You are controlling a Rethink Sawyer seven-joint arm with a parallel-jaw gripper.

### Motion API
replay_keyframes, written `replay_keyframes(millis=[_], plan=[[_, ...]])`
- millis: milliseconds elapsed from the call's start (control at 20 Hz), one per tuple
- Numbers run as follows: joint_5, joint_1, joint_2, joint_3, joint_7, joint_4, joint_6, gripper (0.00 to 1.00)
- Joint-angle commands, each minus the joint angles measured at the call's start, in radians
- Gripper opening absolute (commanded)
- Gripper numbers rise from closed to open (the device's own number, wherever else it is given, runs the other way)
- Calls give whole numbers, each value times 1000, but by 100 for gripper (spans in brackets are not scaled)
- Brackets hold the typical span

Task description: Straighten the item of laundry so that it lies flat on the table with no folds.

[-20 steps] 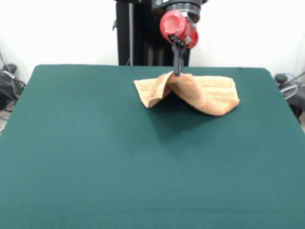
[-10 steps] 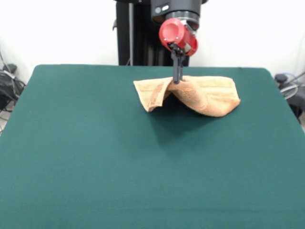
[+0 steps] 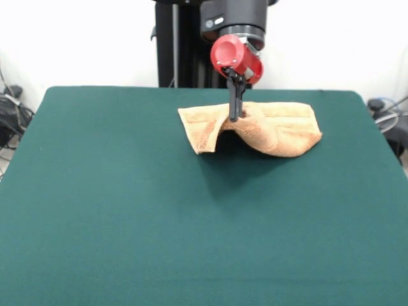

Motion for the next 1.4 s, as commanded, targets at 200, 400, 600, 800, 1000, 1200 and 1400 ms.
replay_keyframes(millis=[200, 400, 600, 800, 1000, 1200, 1400], plan=[[-24, -5, 35, 68, 420, -126, -94, 0], [-30, -6, 35, 68, 414, -130, -102, 0], [-48, -3, 52, 65, 396, -149, -107, 0], [-60, -8, 59, 71, 391, -165, -101, 0], [-69, -10, 63, 73, 391, -178, -94, 0], [-77, -11, 66, 72, 392, -184, -95, 0], [-79, -12, 67, 73, 394, -185, -89, 0]])
